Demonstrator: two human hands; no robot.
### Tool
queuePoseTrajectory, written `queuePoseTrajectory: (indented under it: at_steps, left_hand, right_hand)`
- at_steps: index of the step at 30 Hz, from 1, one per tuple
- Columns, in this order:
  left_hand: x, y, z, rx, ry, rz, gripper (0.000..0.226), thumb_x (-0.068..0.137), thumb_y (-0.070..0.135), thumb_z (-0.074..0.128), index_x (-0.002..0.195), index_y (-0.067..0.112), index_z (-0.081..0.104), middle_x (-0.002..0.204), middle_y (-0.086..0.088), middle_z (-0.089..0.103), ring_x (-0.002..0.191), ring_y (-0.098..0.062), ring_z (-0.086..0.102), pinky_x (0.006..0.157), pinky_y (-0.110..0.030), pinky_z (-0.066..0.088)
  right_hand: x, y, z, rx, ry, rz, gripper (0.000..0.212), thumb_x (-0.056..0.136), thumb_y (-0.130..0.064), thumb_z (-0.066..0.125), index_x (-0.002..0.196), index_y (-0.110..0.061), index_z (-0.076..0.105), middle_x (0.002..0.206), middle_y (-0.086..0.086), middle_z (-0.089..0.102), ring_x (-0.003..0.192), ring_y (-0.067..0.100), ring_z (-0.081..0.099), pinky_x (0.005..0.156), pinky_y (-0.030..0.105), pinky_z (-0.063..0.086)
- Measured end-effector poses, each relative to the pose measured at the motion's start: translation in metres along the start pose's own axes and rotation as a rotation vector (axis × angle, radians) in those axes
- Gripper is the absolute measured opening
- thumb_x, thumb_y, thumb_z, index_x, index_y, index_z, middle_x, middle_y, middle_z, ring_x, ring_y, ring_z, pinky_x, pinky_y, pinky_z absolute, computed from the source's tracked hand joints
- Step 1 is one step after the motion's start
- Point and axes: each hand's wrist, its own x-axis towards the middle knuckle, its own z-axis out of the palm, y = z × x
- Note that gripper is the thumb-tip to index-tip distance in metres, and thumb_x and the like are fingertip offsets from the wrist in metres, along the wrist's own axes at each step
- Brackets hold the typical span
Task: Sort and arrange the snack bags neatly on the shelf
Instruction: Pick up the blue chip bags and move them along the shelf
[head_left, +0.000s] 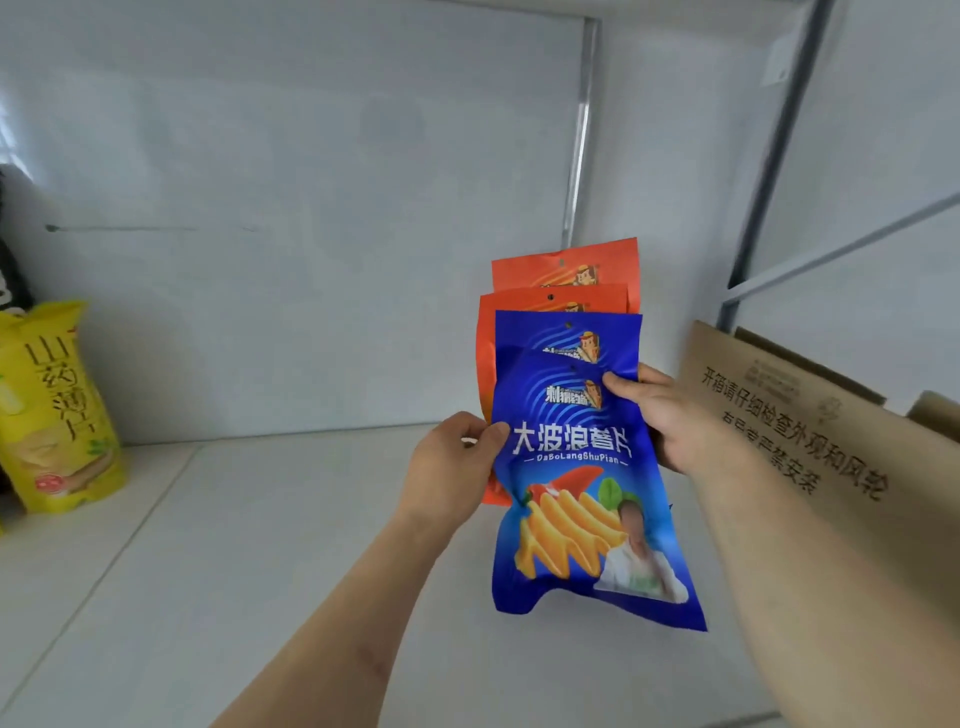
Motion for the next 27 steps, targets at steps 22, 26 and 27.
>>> queuePoseTrajectory:
  at_steps: [22,26,27]
  left_hand:
    - [0.044,0.025,0.152,0.246,0.043,-0.061,0.026,0.102,0.041,0.050,0.106,0.016,0.057,0.117,-0.003,0.069,0.101,-0.017,0.065,0.080,-0.033,0.059]
    - [0.035,0.021,0.140,0.559,0.178,0.036,0.033,0.103,0.042,0.043,0.120,0.018,0.058,0.123,0.002,0.062,0.104,-0.019,0.062,0.076,-0.030,0.047]
    - [0.031,0.019,0.136,0.681,0.200,0.078,0.033,0.104,0.039,0.040,0.120,0.018,0.058,0.123,0.001,0.061,0.105,-0.021,0.062,0.077,-0.031,0.045]
  right_hand:
    - [0.070,0.010,-0.122,-0.291,0.128,-0.146,0.032,0.096,-0.027,0.063,0.123,-0.016,0.051,0.120,0.004,0.067,0.091,0.018,0.068,0.068,0.032,0.055]
    - [0.064,0.016,-0.106,-1.109,0.362,-0.396,0.051,0.098,-0.036,0.053,0.143,-0.018,0.036,0.145,0.007,0.045,0.128,0.028,0.047,0.098,0.044,0.046]
    - [0.061,0.020,-0.099,-1.306,0.402,-0.474,0.052,0.098,-0.036,0.051,0.144,-0.018,0.036,0.150,0.010,0.040,0.137,0.030,0.039,0.108,0.047,0.036]
